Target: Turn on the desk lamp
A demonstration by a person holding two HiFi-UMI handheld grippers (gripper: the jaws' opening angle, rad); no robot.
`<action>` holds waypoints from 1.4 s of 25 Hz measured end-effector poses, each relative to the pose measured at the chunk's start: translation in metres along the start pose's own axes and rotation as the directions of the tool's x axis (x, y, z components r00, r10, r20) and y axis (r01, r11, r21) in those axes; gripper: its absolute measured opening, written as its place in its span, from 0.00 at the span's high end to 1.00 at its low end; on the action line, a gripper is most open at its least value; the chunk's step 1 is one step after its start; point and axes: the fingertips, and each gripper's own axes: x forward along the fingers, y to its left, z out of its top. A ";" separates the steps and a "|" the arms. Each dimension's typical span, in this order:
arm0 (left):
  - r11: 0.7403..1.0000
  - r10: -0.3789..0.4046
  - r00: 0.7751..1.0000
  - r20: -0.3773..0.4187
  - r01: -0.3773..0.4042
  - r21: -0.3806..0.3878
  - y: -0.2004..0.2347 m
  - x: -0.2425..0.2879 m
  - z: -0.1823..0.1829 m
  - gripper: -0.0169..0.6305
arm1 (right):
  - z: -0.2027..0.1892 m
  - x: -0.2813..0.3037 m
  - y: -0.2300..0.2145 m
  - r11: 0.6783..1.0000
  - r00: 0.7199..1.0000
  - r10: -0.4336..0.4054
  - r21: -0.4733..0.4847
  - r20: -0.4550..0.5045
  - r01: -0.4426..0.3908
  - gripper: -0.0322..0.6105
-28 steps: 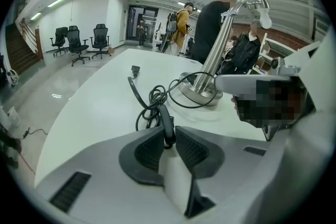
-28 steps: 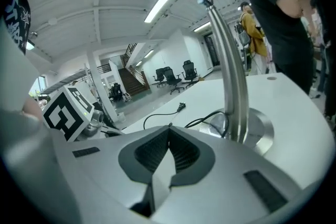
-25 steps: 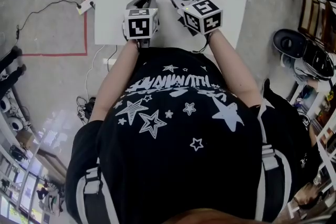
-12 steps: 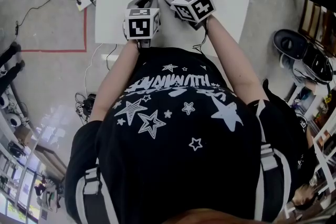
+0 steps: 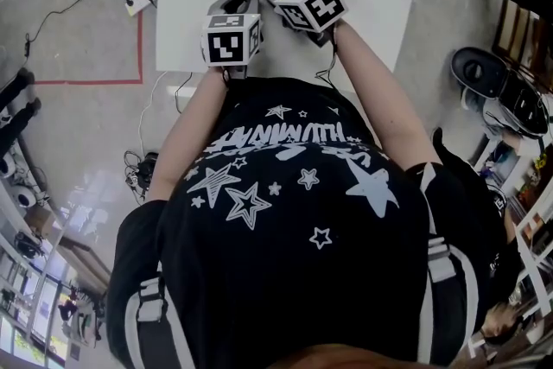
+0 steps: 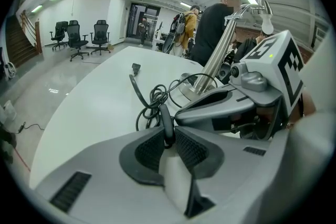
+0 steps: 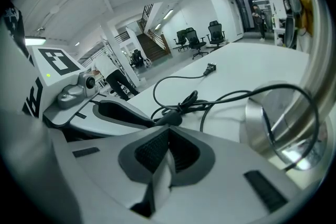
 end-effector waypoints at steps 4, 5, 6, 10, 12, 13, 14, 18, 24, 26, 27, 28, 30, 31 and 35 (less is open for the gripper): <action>1.000 -0.007 1.000 0.005 0.007 -0.011 0.002 -0.001 0.000 0.86 | 0.002 0.002 0.001 1.000 1.000 -0.004 0.006 -0.003 0.004 0.94; 1.000 -0.013 1.000 0.001 0.013 -0.013 0.002 -0.001 0.000 0.86 | 0.001 0.002 0.001 1.000 1.000 -0.005 0.007 -0.003 0.005 0.94; 1.000 -0.019 1.000 -0.003 0.019 -0.013 0.001 -0.002 0.000 0.86 | 0.001 0.002 0.001 1.000 1.000 -0.007 0.008 -0.003 0.007 0.94; 0.999 -0.034 0.999 -0.013 0.034 -0.017 -0.002 0.000 -0.001 0.86 | 0.005 0.003 -0.007 0.999 0.999 -0.033 0.039 0.016 0.032 0.95; 0.999 -0.038 0.999 -0.014 0.038 -0.024 -0.001 0.002 0.000 0.86 | 0.008 0.005 -0.011 0.998 0.999 -0.032 0.060 0.020 0.030 0.95; 0.999 -0.040 0.999 -0.015 0.040 -0.026 0.000 0.003 0.000 0.86 | 0.010 0.006 -0.012 0.998 0.999 -0.029 0.061 0.017 0.028 0.94; 0.999 -0.042 0.999 -0.016 0.042 -0.027 0.001 0.003 0.001 0.86 | 0.010 0.007 -0.012 0.998 1.000 -0.029 0.059 0.013 0.028 0.95; 0.999 -0.044 0.999 -0.014 0.044 -0.025 0.001 0.001 0.001 0.86 | 0.009 0.005 -0.009 0.998 1.000 -0.028 0.049 0.006 0.027 0.94; 0.997 -0.064 0.997 0.031 0.065 -0.042 0.004 -0.001 0.001 0.86 | 0.007 -0.004 -0.007 0.997 0.998 -0.057 0.056 0.030 0.055 0.94; 0.997 -0.065 0.997 0.034 0.067 -0.045 0.007 -0.002 0.001 0.86 | 0.004 -0.007 -0.009 0.995 0.997 -0.072 0.068 0.034 0.070 0.94; 0.997 -0.064 0.997 0.036 0.065 -0.039 0.008 -0.003 0.001 0.86 | 0.003 -0.010 -0.010 0.994 0.996 -0.080 0.072 0.036 0.077 0.94; 0.997 -0.063 0.997 0.040 0.065 -0.032 0.008 -0.004 0.002 0.86 | 0.002 -0.012 -0.011 0.993 0.995 -0.088 0.077 0.040 0.085 0.94; 0.998 -0.066 0.996 0.053 0.067 -0.018 0.007 -0.007 0.004 0.86 | -0.001 -0.018 -0.011 0.991 0.993 -0.105 0.085 0.049 0.101 0.94; 0.997 -0.070 0.996 0.061 0.071 -0.012 0.006 -0.010 0.005 0.86 | -0.002 -0.021 -0.011 0.990 0.992 -0.114 0.089 0.055 0.109 0.94; 0.995 -0.095 0.992 0.086 0.096 -0.002 0.004 -0.023 0.008 0.86 | -0.006 -0.031 -0.005 0.985 0.986 -0.148 0.104 0.076 0.140 0.94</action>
